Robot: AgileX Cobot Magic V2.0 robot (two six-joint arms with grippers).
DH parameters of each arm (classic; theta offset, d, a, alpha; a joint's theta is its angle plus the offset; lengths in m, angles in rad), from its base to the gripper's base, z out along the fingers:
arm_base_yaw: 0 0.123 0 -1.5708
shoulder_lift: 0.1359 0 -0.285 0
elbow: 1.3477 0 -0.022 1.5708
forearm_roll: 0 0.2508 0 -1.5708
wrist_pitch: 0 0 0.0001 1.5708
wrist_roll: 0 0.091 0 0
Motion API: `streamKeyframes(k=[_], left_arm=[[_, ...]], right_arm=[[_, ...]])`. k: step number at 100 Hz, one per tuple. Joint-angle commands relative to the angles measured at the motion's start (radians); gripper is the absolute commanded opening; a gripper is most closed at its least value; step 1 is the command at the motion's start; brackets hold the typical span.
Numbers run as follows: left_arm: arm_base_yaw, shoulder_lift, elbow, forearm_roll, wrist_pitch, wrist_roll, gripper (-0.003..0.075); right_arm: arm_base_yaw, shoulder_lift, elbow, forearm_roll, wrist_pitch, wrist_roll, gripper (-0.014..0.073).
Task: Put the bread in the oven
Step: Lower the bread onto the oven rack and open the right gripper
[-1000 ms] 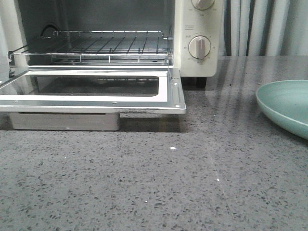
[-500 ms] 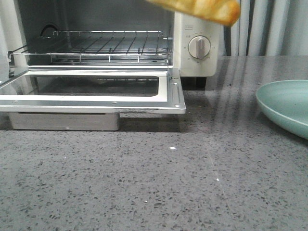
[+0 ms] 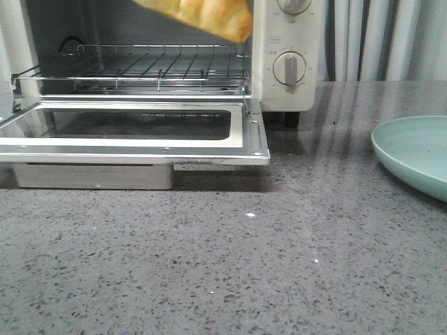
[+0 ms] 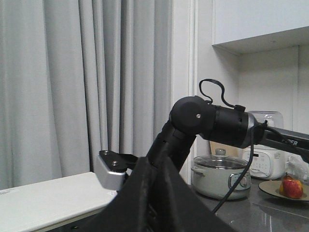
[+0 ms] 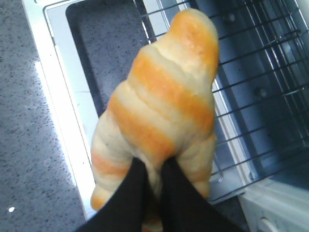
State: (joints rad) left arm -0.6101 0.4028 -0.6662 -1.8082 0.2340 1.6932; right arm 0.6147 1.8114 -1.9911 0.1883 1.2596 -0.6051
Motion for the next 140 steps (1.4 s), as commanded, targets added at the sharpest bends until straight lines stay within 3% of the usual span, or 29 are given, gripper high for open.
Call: streamKeyframes(k=[1,42,106,116,133,140], left_arm=[[-0.006,0.011,-0.033,-0.027,0.023,-0.006,-0.0020],[-0.006,0.011,-0.033,-0.026,0.027,-0.006,-0.0020],[-0.006,0.011,-0.033,-0.018,0.045,-0.006,-0.0020],[-0.006,0.011,-0.033,-0.018,0.060,-0.006,-0.0020],[-0.006,0.011,-0.033,-0.018,0.060,-0.006,-0.0020],[-0.006,0.011,-0.033,-0.018,0.060,-0.006,-0.0020]], right_arm=[[0.021,-0.008,-0.071,-0.048,0.039,-0.013,-0.0073],[0.059,0.117,-0.214,-0.195,-0.022,-0.013,-0.0073],[0.059,0.185,-0.216,-0.284,-0.182,-0.013,-0.0069],[0.059,0.187,-0.216,-0.284,-0.182,-0.013,0.0018],[0.059,0.187,-0.216,-0.277,-0.178,-0.007,0.0391],[0.059,0.187,-0.216,-0.276,-0.178,-0.001,0.0469]])
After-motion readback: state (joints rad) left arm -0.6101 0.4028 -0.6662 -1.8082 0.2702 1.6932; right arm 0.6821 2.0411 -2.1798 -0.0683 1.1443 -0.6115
